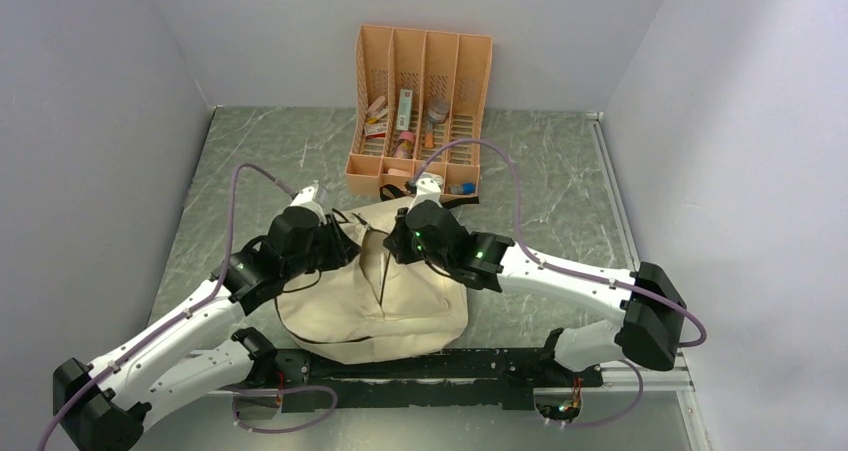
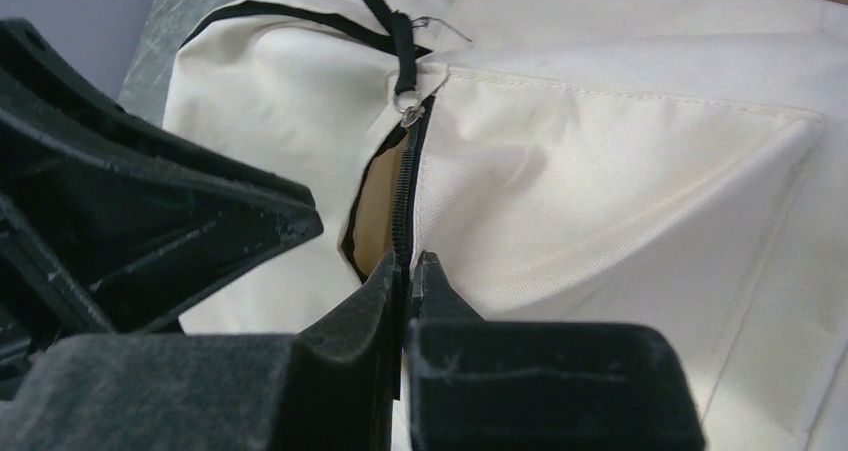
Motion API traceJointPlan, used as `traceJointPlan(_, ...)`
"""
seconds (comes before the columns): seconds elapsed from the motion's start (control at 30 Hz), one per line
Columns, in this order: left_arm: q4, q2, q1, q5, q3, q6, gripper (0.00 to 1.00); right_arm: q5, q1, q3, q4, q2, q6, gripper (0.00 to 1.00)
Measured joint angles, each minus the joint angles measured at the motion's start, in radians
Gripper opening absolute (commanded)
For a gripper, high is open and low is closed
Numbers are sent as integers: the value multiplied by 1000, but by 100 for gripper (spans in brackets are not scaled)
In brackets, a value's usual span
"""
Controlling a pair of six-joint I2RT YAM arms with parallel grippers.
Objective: Pack the student bag
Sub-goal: Place the stationery in the student bag.
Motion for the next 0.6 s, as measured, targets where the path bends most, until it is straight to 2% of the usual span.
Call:
traceJointPlan(0.13, -56, 2, 0, -71, 22, 4, 33, -69, -1, 0, 26, 27, -23, 1)
traceJointPlan(0.23, -91, 10, 0, -114, 37, 9, 47, -152, -2, 19, 39, 104, -50, 5)
traceJointPlan(0.3, -106, 18, 0, -133, 45, 14, 52, -192, -2, 32, 42, 165, -61, 6)
traceJointPlan(0.43, -124, 43, 0, -158, 62, 14, 56, -238, -3, 21, 50, 253, -68, 17)
traceJointPlan(0.53, -132, 43, 0, -165, 63, 11, 56, -251, -3, 11, 66, 262, -71, 22)
traceJointPlan(0.6, -133, 44, 2, -166, 63, 10, 56, -264, -3, 11, 77, 264, -76, 29)
